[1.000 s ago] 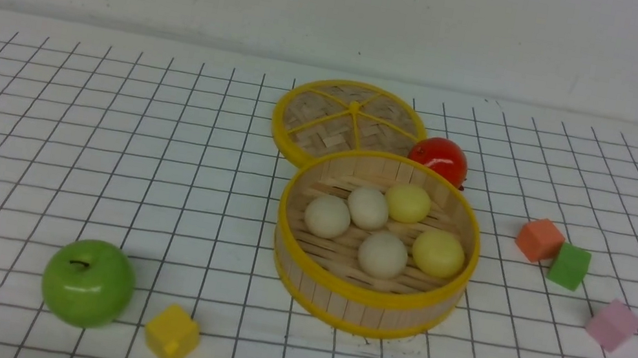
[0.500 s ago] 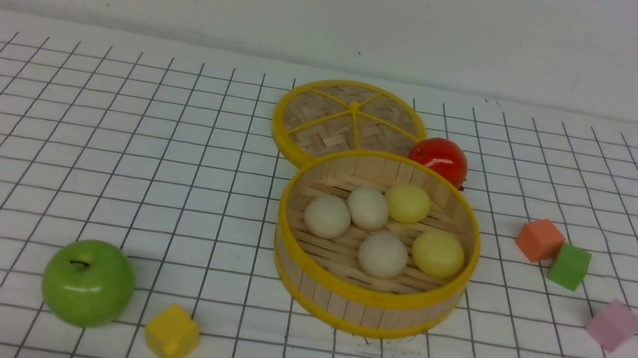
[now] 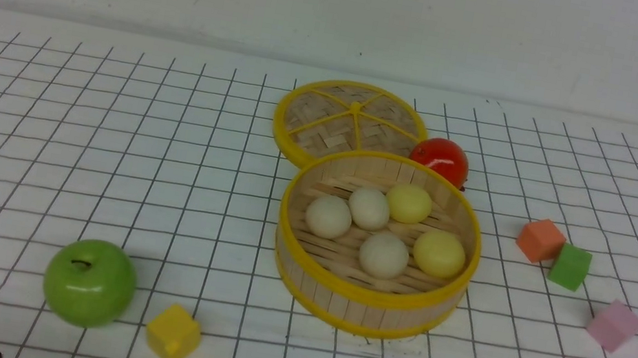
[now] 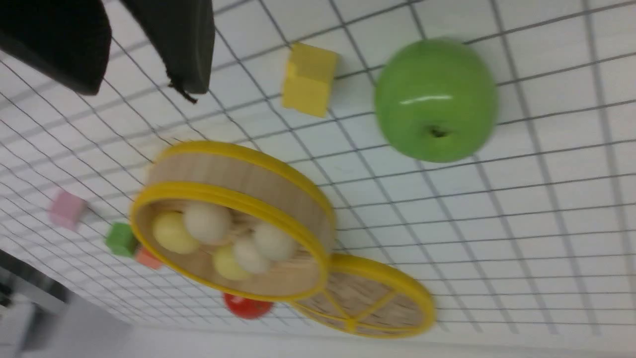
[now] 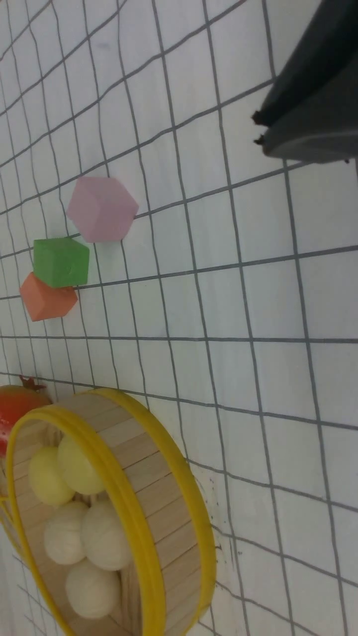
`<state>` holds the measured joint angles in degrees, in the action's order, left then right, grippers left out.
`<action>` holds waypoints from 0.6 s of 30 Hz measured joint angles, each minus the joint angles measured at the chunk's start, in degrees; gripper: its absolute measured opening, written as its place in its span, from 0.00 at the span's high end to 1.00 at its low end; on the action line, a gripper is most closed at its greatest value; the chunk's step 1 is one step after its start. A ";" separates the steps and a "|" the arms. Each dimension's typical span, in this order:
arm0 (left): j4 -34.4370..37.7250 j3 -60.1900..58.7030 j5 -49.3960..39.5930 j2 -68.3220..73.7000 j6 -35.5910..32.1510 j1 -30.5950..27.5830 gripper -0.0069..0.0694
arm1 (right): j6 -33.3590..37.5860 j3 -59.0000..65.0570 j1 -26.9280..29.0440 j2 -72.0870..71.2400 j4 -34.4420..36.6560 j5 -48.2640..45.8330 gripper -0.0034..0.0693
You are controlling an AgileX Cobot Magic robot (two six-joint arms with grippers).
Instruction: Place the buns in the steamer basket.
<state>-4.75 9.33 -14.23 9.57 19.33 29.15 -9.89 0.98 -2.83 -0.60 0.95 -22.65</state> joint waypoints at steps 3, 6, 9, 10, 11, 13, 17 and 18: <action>2.79 -0.70 0.24 -2.24 0.00 -8.08 0.71 | 0.00 0.00 0.00 0.00 0.00 0.00 0.93; 4.75 -2.03 1.17 -5.32 -0.84 -14.31 0.80 | 0.00 0.00 0.00 0.00 0.00 0.00 0.92; 8.37 -6.47 2.52 -9.86 -3.18 -21.94 0.93 | 0.00 0.00 0.00 0.00 0.00 0.00 0.92; 9.29 -7.74 2.57 -10.05 -3.52 -22.90 0.93 | 0.00 0.00 0.00 0.00 0.00 0.00 0.91; 10.46 -9.18 2.49 -10.18 -3.70 -23.81 0.93 | 0.00 0.00 0.00 0.00 0.00 0.00 0.91; 11.43 -10.15 1.59 -10.18 -3.83 -24.35 0.93 | 0.00 0.00 0.00 0.00 0.00 0.00 0.91; 12.74 -11.10 -7.54 -10.18 -4.03 -24.42 0.93 | 0.00 0.00 0.00 0.00 0.00 0.00 0.90; 12.75 -11.10 -7.84 -10.18 -4.03 -24.16 0.93 | 0.00 0.00 0.00 0.00 0.00 0.00 0.90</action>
<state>8.01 -1.77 -22.07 -0.61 15.30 4.99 -9.89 0.98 -2.83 -0.60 0.95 -22.65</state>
